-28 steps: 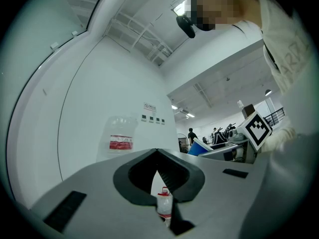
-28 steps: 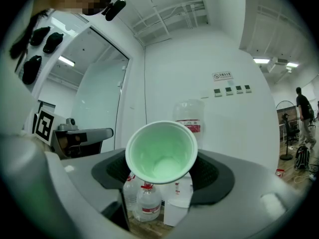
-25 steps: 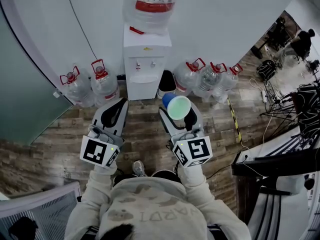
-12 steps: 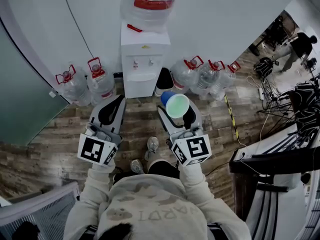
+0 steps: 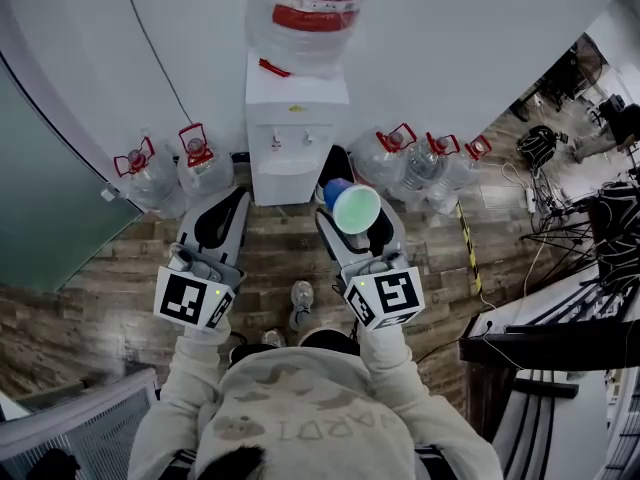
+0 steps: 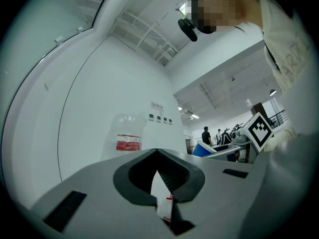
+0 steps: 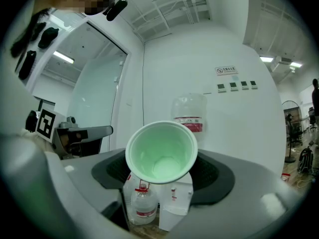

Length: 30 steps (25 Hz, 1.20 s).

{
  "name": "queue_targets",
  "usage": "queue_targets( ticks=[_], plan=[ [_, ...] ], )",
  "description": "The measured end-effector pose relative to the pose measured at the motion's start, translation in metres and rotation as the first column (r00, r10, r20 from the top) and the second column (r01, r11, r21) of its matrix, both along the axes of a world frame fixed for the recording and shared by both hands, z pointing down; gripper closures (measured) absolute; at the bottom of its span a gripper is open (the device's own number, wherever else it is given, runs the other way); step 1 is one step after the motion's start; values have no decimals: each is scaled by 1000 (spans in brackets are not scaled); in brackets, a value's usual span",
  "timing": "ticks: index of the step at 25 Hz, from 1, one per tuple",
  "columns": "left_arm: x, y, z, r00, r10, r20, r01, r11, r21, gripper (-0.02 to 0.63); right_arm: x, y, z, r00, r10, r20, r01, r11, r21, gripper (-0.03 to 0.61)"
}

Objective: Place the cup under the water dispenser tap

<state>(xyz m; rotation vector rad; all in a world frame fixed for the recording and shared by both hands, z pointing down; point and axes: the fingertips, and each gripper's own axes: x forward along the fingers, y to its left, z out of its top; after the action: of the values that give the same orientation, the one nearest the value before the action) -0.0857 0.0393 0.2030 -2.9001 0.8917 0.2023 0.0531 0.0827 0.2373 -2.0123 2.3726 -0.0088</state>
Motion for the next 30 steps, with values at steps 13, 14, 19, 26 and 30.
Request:
queue_targets(
  ticks=[13, 14, 19, 26, 30],
  plan=[
    [45, -86, -3, 998, -61, -20, 61, 998, 0, 609, 48, -95, -2, 998, -66, 0, 66, 998, -1, 225],
    [49, -91, -3, 998, -65, -19, 65, 998, 0, 609, 52, -102, -1, 997, -73, -2, 73, 997, -1, 225],
    [64, -115, -1, 995, -95, -13, 95, 996, 0, 609, 68, -131, 4, 995, -103, 11, 103, 995, -8, 225],
    [85, -144, 6, 990, -138, -7, 138, 990, -4, 609, 91, -168, 14, 989, -149, 16, 150, 988, -28, 224],
    [92, -156, 11, 985, -171, -2, 170, 985, -8, 609, 98, -187, 25, 984, -179, 16, 180, 983, -46, 225]
  ],
)
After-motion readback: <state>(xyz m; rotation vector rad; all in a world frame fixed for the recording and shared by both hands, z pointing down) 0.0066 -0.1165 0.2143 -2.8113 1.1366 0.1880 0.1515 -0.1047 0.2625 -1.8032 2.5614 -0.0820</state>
